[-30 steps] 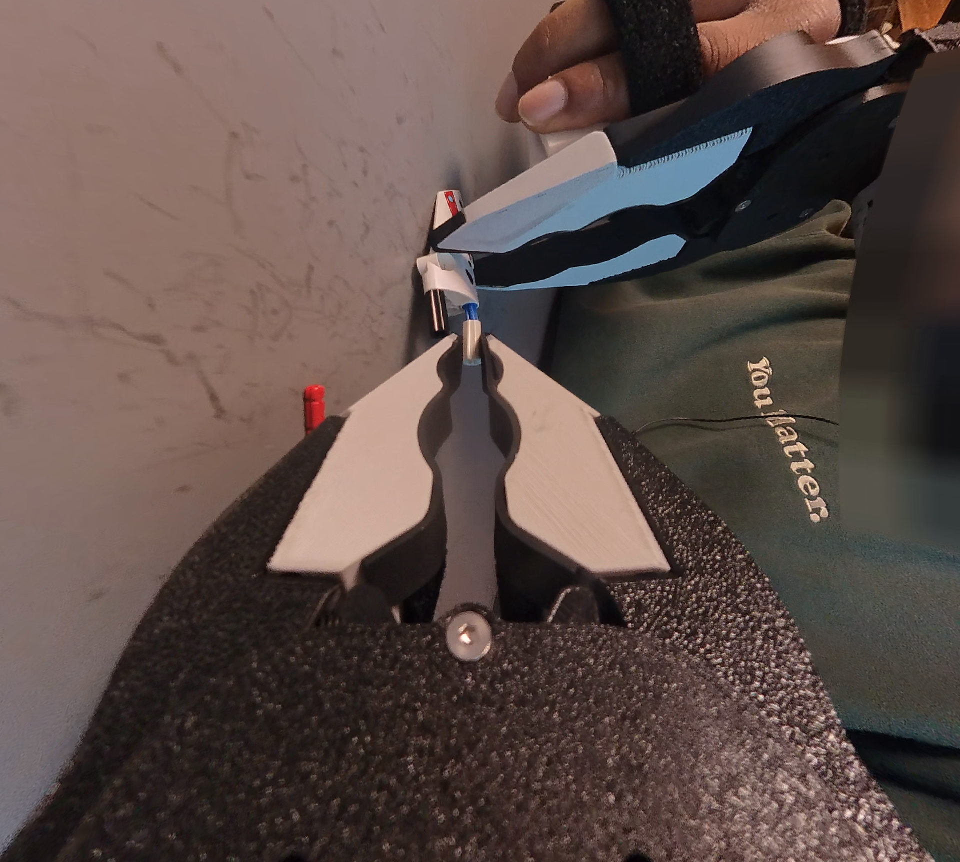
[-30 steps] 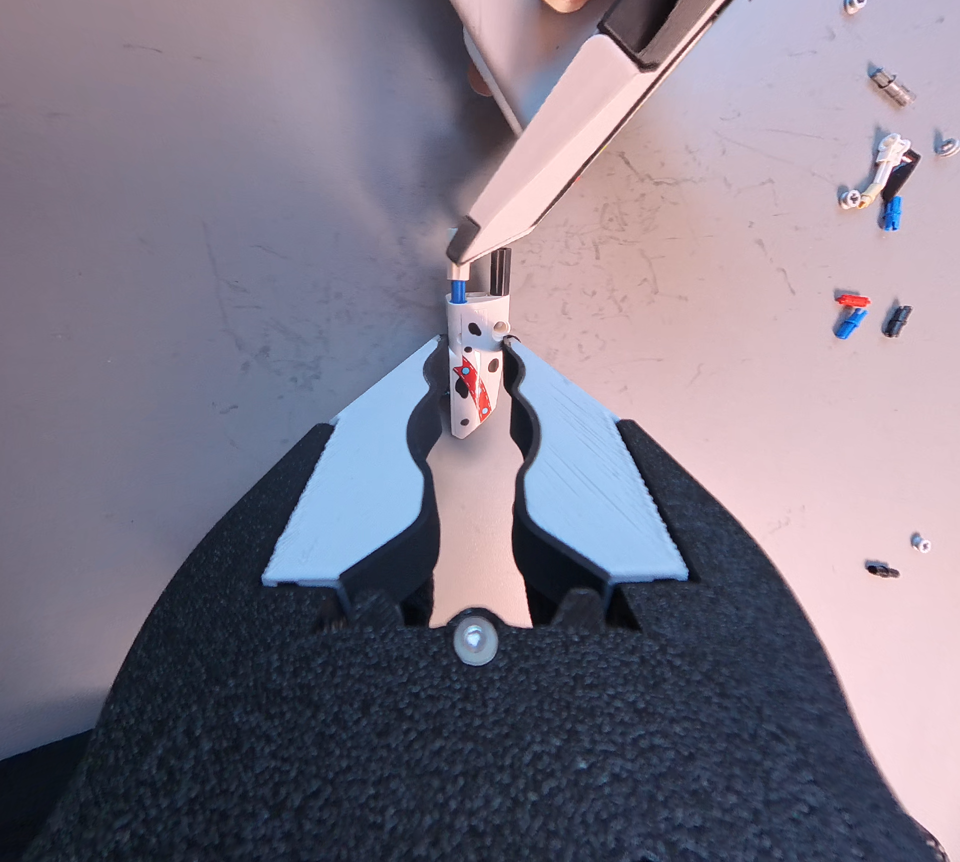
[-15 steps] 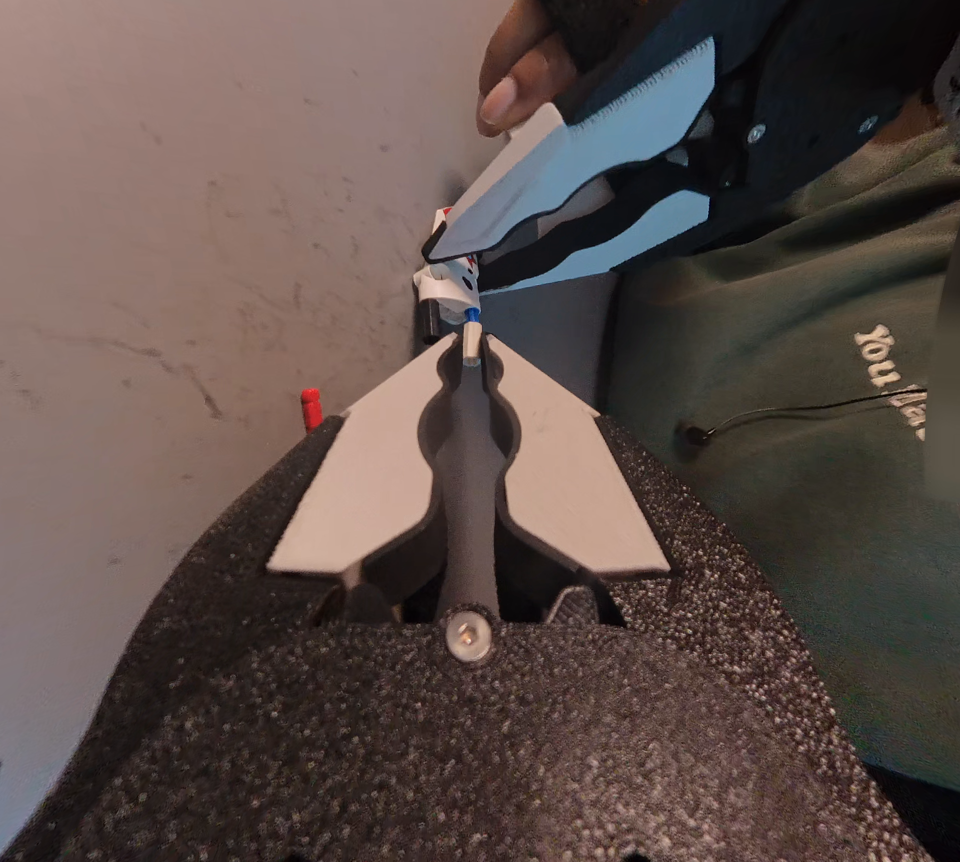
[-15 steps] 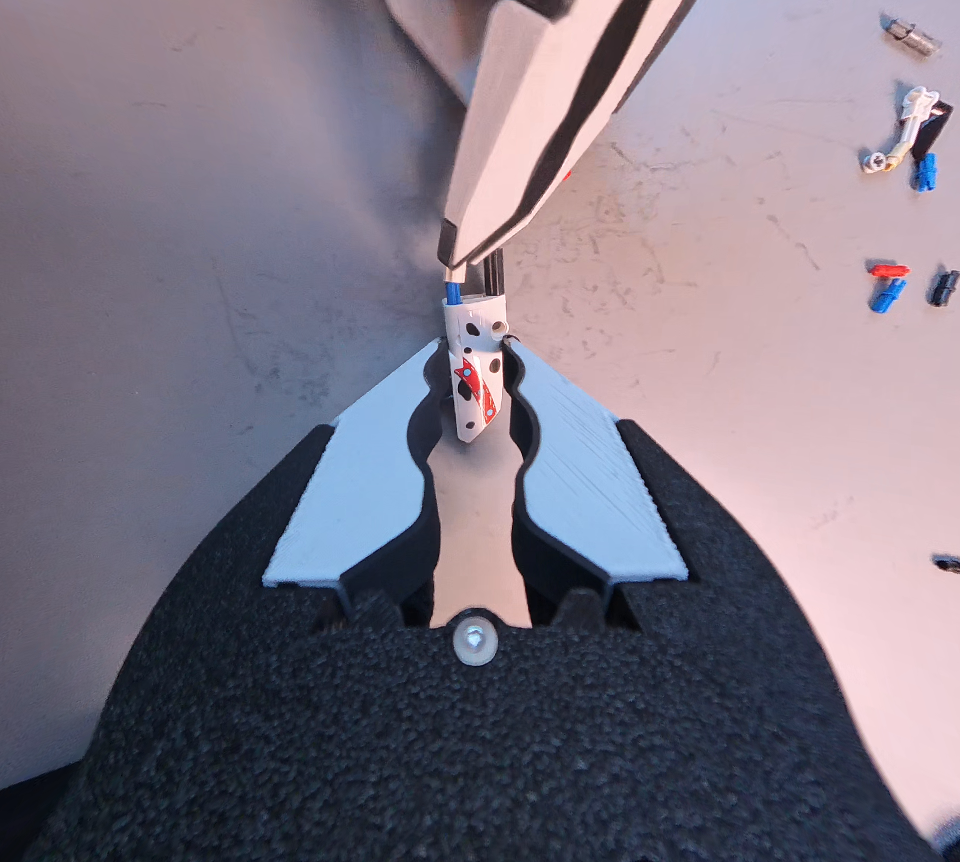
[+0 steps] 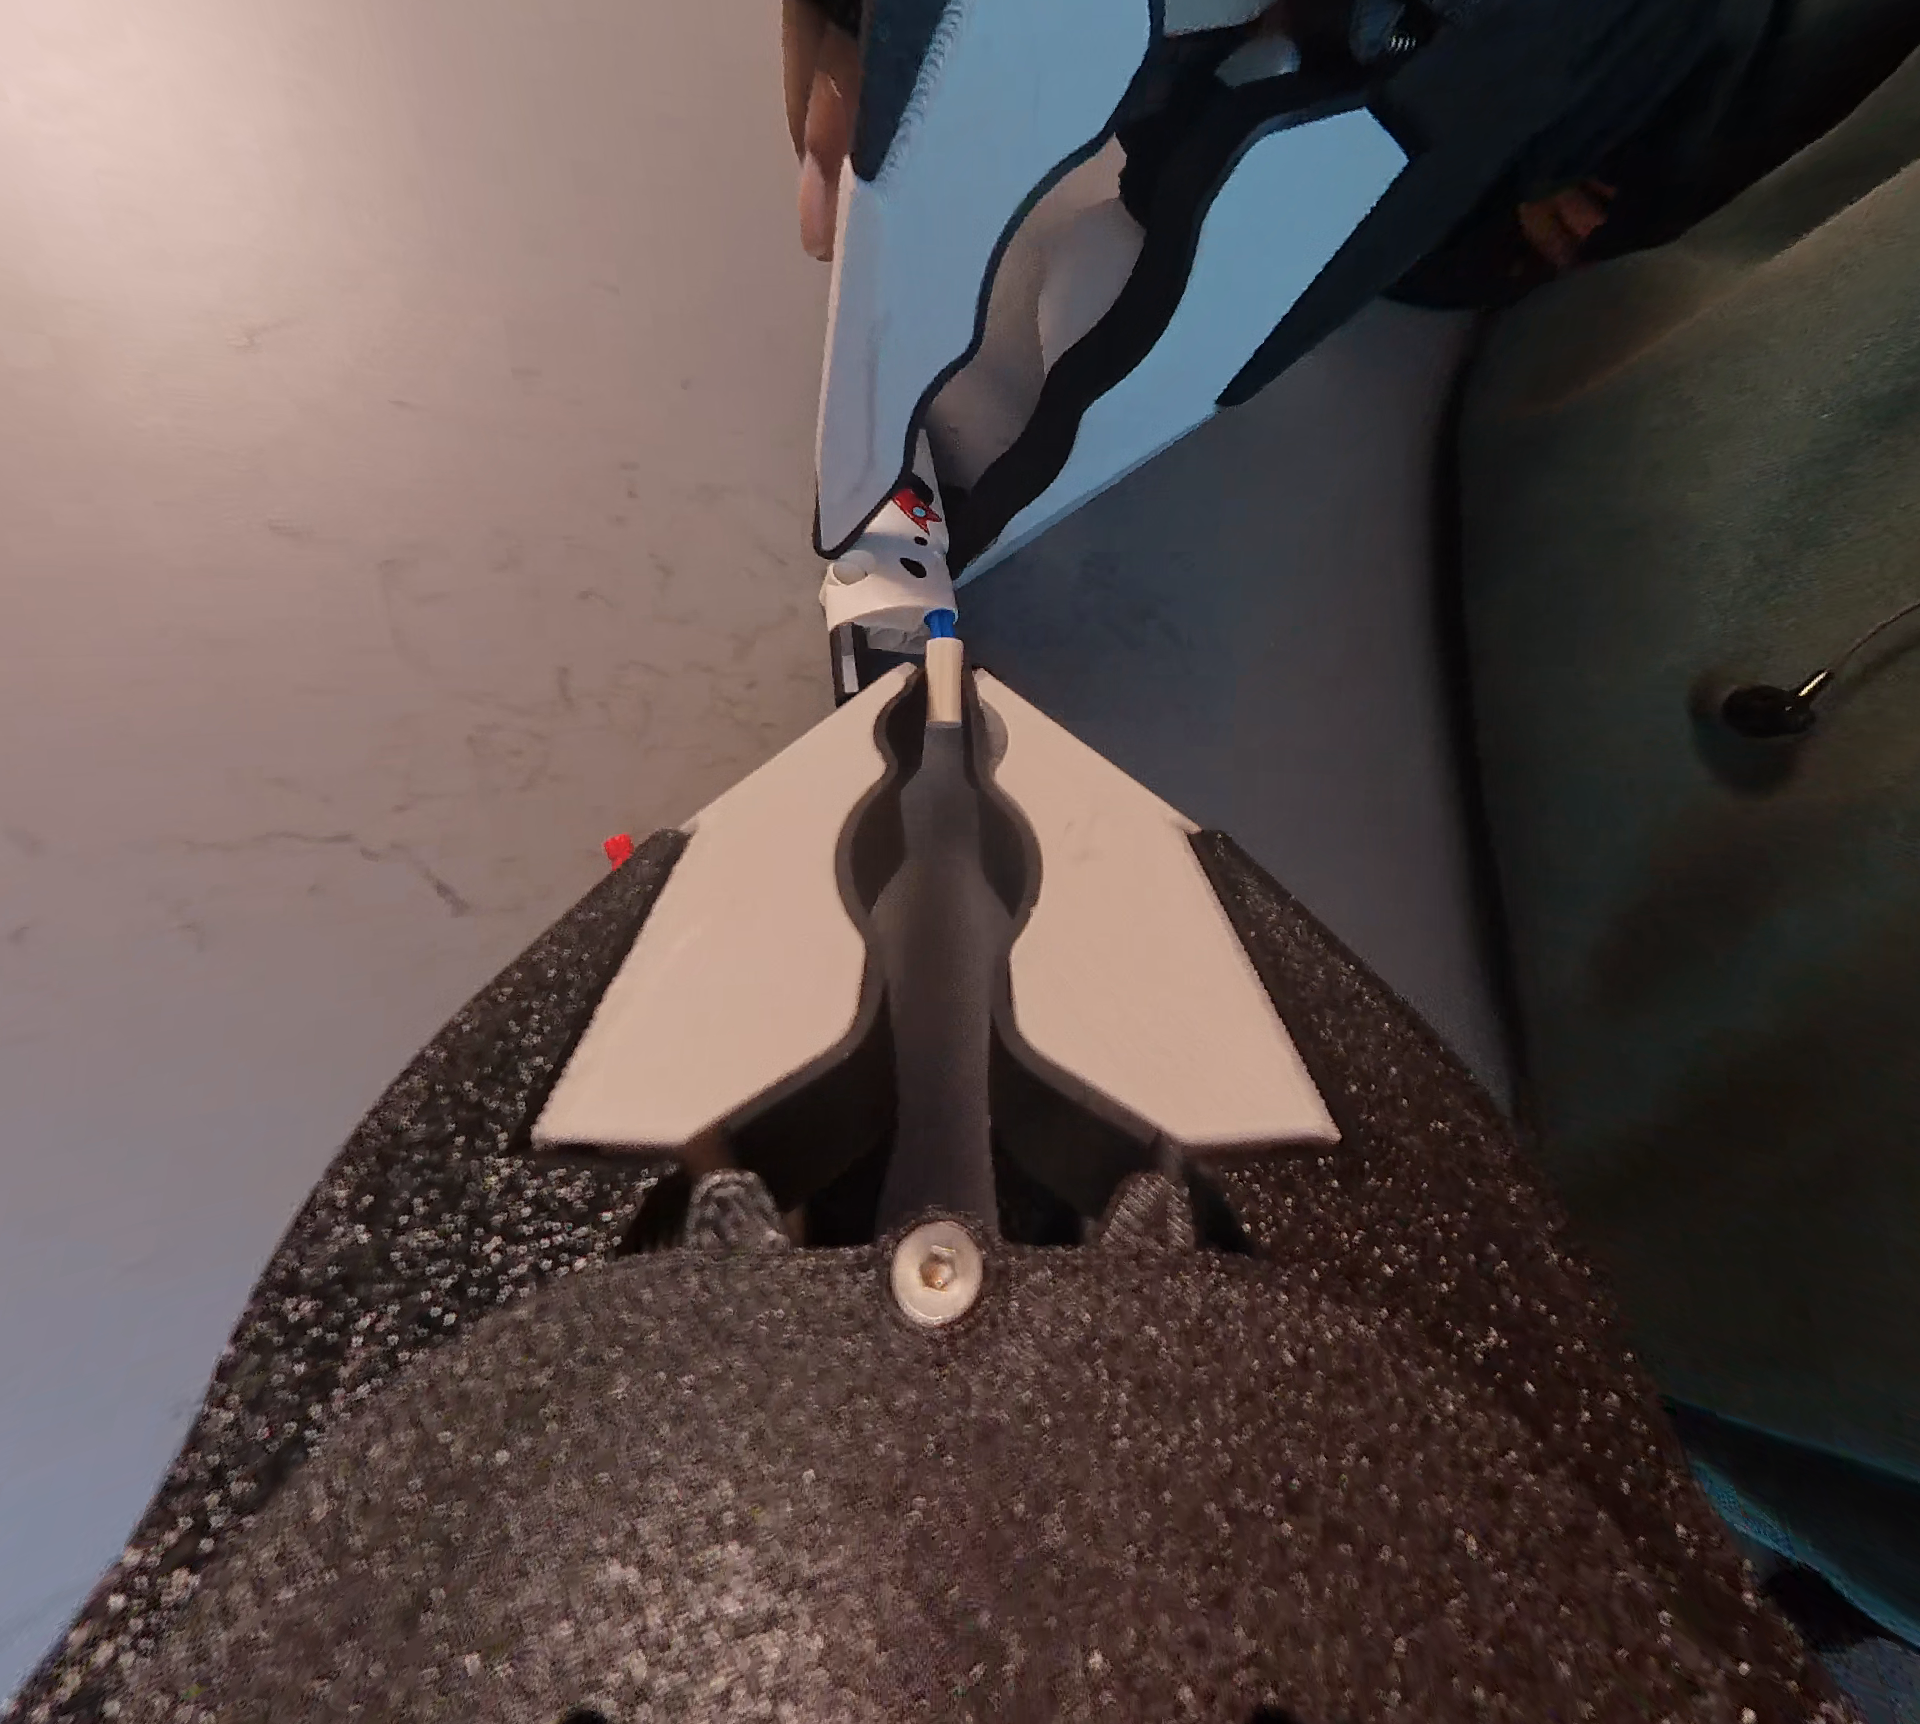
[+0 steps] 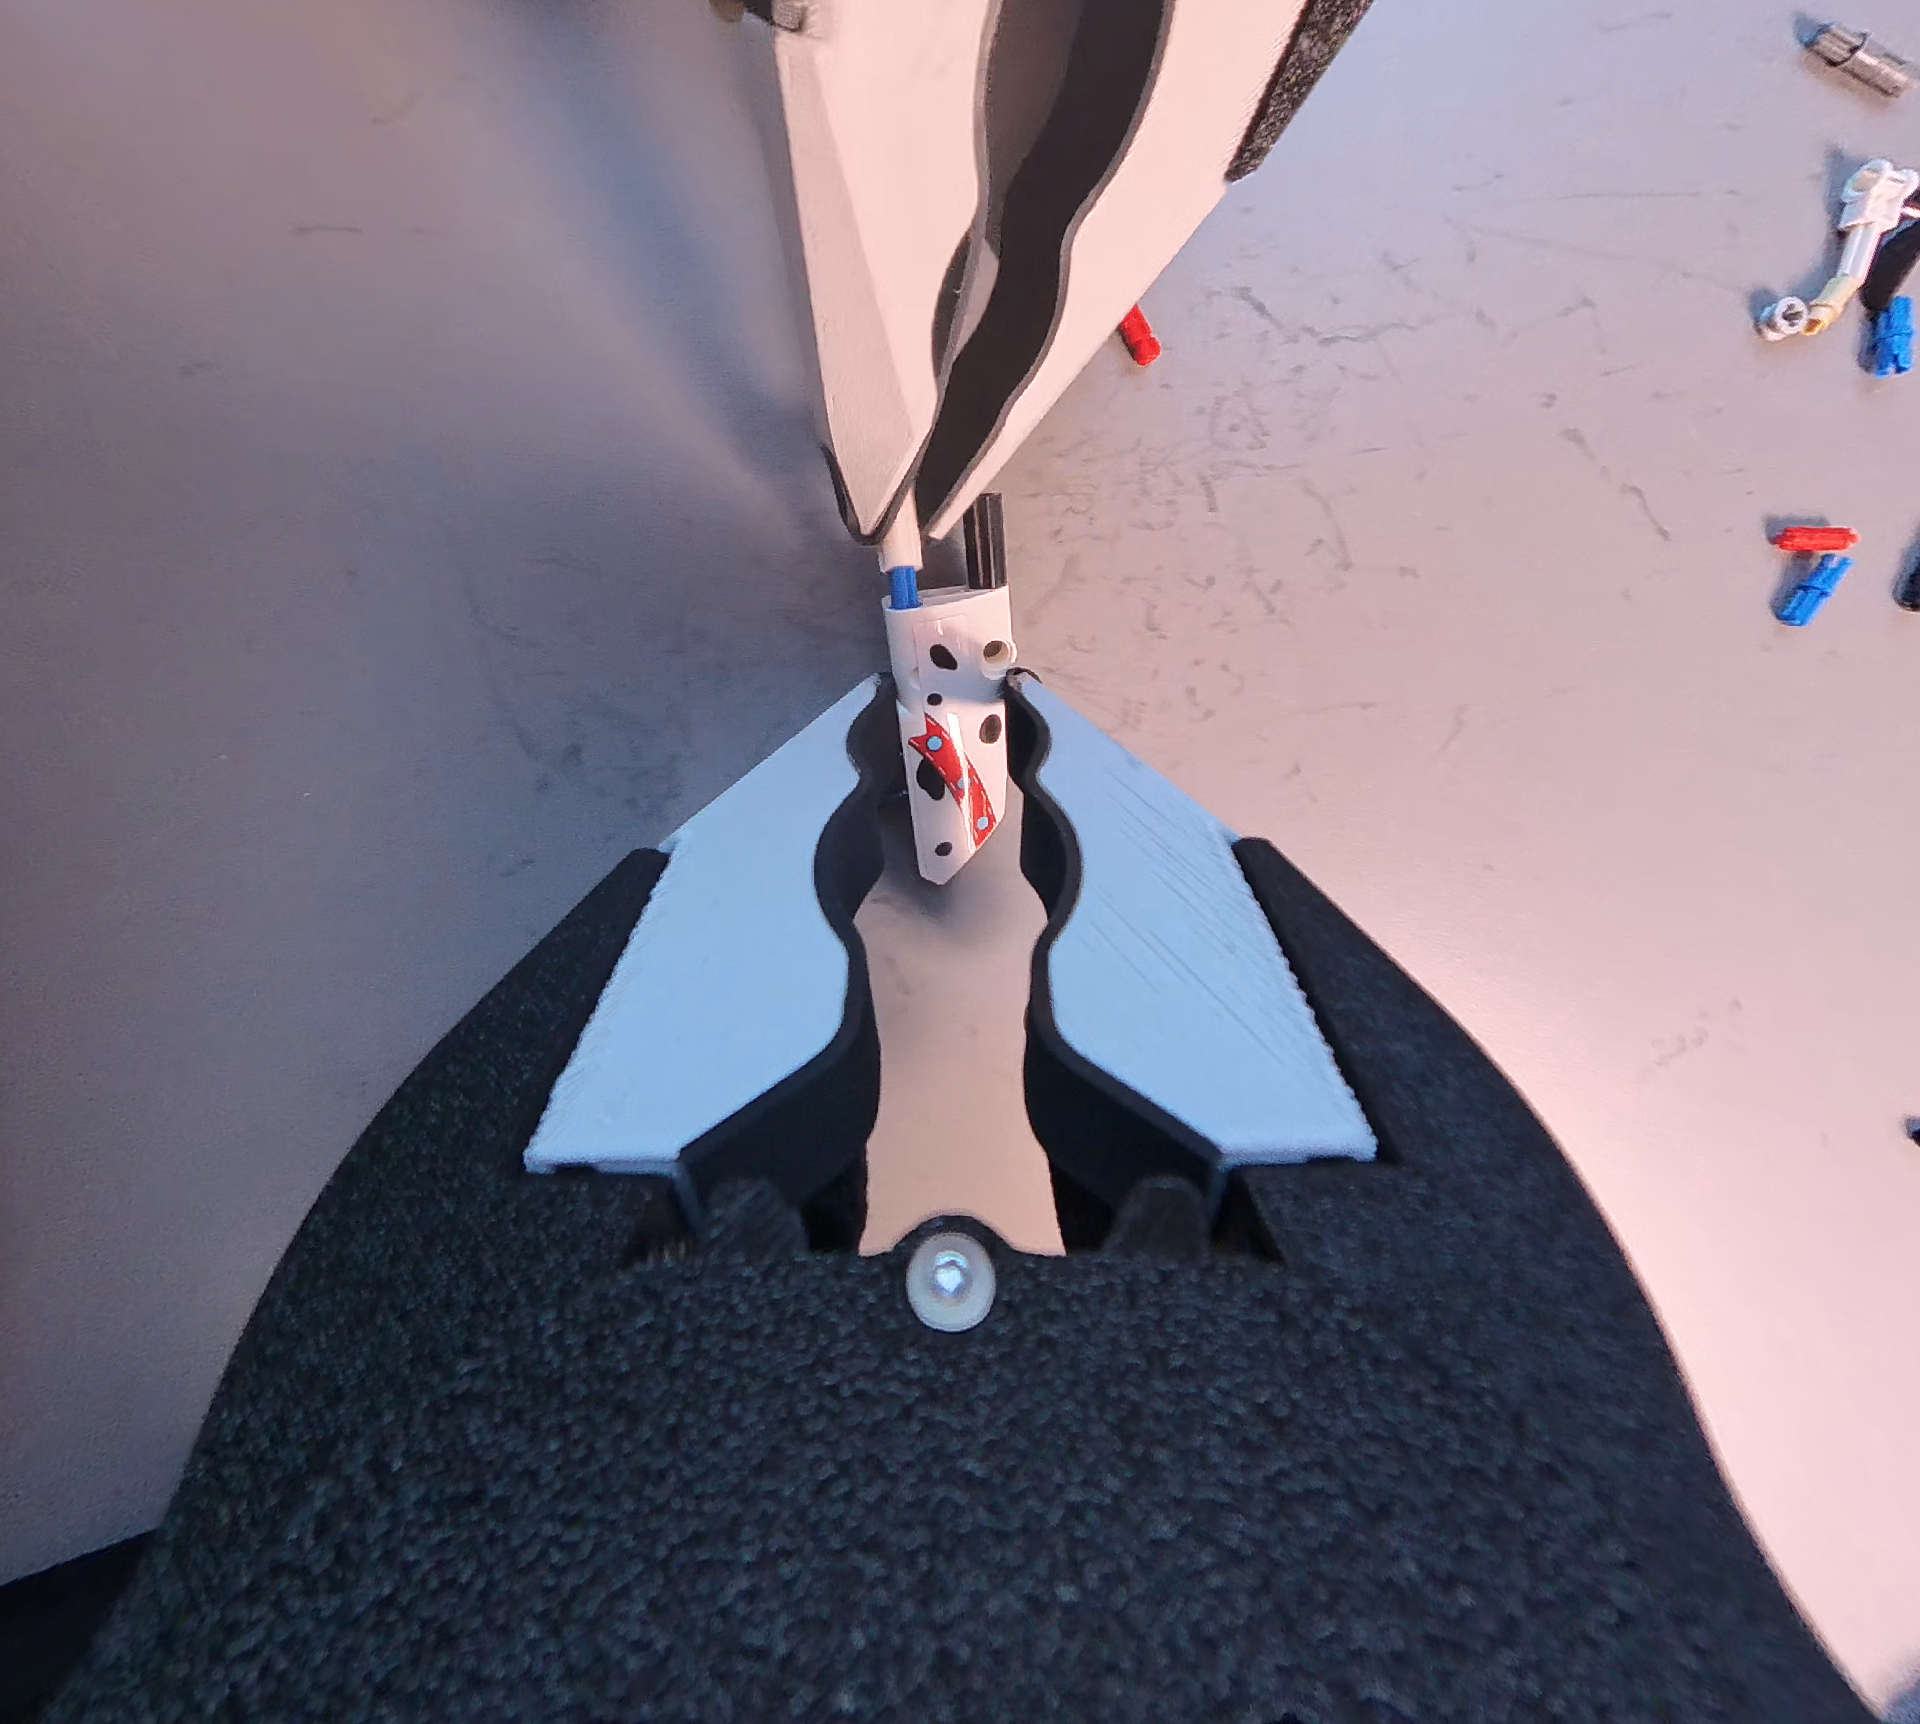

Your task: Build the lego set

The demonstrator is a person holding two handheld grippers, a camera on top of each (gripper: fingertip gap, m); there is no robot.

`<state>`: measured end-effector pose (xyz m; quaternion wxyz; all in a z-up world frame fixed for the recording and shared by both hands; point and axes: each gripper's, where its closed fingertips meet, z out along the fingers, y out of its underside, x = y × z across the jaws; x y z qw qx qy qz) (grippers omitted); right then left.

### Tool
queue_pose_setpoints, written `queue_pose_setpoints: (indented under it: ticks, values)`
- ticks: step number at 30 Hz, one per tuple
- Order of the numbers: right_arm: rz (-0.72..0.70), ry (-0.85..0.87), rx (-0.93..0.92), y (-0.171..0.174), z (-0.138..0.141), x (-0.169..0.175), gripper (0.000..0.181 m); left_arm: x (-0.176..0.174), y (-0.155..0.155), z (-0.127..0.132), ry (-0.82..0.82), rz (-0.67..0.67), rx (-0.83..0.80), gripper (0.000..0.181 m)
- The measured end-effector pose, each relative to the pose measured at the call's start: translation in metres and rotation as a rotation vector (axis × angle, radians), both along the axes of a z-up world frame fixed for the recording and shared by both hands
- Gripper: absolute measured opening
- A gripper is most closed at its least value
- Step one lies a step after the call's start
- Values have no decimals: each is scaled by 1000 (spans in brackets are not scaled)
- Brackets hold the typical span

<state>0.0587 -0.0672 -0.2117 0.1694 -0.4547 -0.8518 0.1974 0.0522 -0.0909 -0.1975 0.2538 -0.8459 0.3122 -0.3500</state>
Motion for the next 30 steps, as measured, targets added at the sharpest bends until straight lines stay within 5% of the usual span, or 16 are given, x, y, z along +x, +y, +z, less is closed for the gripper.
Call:
queue_pose_setpoints:
  ticks: [3, 10, 21, 30]
  values:
    - [7, -1, 17, -1, 0, 0, 19, 1, -1, 0, 35, -15, 18, 6]
    - [22, 7, 49, -1, 0, 0, 19, 2, -1, 1, -96, 108, -224, 5]
    - [-24, -3, 52, 2, 1, 0, 18, 7, 4, 3, -5, 230, -325, 5]
    - [37, 66, -169, -2, 5, 1, 23, -1, 5, -1, 40, 174, -279, 6]
